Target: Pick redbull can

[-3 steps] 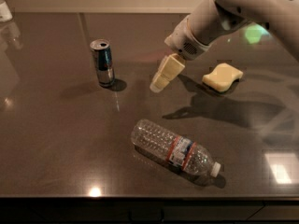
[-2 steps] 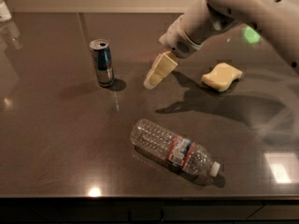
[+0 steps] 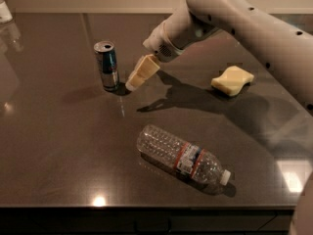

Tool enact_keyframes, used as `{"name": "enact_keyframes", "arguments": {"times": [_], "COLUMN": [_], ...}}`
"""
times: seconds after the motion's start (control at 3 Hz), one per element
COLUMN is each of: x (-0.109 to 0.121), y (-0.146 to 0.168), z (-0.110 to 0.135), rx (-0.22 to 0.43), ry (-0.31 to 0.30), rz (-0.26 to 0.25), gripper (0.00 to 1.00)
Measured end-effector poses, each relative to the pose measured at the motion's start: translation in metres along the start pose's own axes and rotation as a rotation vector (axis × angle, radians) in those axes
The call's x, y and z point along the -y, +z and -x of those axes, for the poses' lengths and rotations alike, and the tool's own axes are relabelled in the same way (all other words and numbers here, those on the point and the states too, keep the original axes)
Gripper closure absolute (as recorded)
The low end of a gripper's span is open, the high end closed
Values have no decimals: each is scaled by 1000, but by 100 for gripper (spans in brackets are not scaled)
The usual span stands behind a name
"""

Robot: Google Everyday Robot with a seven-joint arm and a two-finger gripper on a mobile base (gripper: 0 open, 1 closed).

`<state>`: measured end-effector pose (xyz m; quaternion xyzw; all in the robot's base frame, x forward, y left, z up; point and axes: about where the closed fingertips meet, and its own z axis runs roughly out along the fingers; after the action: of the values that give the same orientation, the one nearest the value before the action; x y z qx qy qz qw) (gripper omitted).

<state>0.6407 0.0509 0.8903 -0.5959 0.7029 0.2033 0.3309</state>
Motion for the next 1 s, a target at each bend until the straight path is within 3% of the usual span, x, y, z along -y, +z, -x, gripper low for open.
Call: {"name": "enact_keyframes", "arguments": {"times": [1.0], "x": [-20], "y": [48], "z": [52], "rx": [117], "ry": [-8], "rz": [100], "gripper": [0]}}
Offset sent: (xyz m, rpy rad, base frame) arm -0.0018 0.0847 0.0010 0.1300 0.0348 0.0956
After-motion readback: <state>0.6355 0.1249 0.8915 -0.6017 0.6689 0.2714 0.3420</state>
